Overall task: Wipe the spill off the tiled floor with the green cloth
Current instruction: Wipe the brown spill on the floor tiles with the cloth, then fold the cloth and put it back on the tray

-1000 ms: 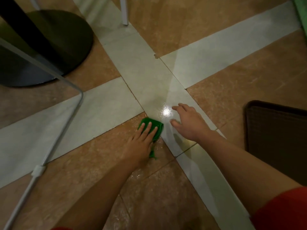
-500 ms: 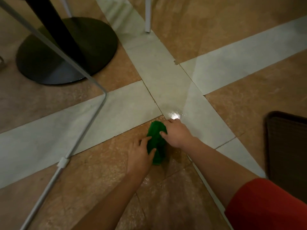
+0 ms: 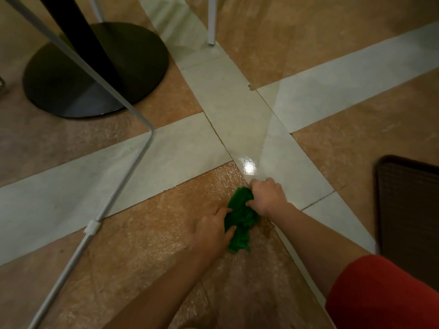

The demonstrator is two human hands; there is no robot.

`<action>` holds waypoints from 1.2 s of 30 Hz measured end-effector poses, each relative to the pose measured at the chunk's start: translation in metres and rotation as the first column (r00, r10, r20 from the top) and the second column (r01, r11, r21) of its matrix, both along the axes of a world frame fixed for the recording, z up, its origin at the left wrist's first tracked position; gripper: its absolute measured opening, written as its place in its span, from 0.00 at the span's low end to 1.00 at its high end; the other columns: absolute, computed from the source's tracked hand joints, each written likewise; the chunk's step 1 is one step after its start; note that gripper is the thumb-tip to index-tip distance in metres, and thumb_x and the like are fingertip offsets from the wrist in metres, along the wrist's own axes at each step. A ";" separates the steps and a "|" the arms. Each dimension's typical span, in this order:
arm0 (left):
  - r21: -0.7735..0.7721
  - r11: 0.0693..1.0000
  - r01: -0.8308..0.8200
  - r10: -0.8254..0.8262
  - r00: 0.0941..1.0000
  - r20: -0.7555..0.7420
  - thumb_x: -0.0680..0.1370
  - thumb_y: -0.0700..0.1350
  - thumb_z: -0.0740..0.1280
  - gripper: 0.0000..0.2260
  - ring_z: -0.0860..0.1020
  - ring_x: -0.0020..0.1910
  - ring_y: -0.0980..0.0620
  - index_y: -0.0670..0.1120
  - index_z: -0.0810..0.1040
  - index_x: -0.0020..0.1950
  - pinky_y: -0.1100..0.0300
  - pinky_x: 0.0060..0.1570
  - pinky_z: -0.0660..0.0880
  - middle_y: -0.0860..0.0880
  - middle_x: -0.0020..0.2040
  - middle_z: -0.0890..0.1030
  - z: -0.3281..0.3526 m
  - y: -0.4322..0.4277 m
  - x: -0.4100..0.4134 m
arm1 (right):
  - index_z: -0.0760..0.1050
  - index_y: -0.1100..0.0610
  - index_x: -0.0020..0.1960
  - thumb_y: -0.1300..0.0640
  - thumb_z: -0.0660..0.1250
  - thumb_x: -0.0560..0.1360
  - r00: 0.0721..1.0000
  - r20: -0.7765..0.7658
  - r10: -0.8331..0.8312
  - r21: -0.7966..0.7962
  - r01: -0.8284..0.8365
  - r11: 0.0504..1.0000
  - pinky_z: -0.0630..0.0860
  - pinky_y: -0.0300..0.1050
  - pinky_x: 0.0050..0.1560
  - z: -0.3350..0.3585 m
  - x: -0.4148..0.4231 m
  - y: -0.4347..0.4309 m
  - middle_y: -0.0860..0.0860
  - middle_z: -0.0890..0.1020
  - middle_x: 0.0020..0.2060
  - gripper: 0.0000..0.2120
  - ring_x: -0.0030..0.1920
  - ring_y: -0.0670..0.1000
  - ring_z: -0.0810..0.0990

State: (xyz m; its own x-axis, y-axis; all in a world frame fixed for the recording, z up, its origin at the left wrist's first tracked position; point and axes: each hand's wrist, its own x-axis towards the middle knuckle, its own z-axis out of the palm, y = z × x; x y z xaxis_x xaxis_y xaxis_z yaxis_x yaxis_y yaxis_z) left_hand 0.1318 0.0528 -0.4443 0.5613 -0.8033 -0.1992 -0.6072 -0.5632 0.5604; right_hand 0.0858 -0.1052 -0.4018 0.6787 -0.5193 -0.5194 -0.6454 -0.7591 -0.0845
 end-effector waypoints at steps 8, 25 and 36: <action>0.002 0.986 0.165 -0.164 0.986 -0.042 0.76 0.48 0.65 0.19 0.75 0.53 0.53 0.48 0.71 0.66 0.65 0.50 0.70 0.50 0.59 0.77 0.006 -0.007 -0.010 | 0.73 0.58 0.61 0.49 0.63 0.77 0.995 -0.092 0.041 0.123 -0.030 0.992 0.70 0.49 0.56 0.013 -0.018 -0.013 0.57 0.75 0.57 0.17 0.60 0.57 0.70; -0.131 0.989 0.067 -0.141 0.676 -0.723 0.78 0.52 0.61 0.18 0.75 0.49 0.60 0.47 0.68 0.65 0.71 0.39 0.75 0.53 0.55 0.75 0.034 -0.058 -0.042 | 0.70 0.60 0.61 0.59 0.64 0.77 0.894 0.038 -0.446 0.605 0.335 0.722 0.76 0.52 0.59 0.092 -0.103 -0.058 0.59 0.77 0.56 0.14 0.57 0.58 0.77; -0.130 0.985 0.115 -0.166 0.414 -0.895 0.69 0.55 0.68 0.22 0.80 0.53 0.46 0.45 0.76 0.58 0.50 0.59 0.75 0.43 0.54 0.81 0.049 -0.139 -0.085 | 0.72 0.56 0.48 0.60 0.65 0.76 0.674 0.188 -0.714 0.583 0.509 0.633 0.78 0.49 0.51 0.110 -0.196 -0.112 0.58 0.79 0.51 0.03 0.51 0.55 0.80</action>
State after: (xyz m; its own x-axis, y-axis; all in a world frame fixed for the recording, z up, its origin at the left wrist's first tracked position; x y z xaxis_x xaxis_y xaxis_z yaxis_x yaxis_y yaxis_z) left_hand 0.0469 -0.0858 -0.3953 -0.0394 -0.8747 -0.4830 0.1899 -0.4811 0.8558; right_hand -0.1097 -0.2173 -0.2917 0.4713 -0.6592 -0.5859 -0.7762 0.0054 -0.6305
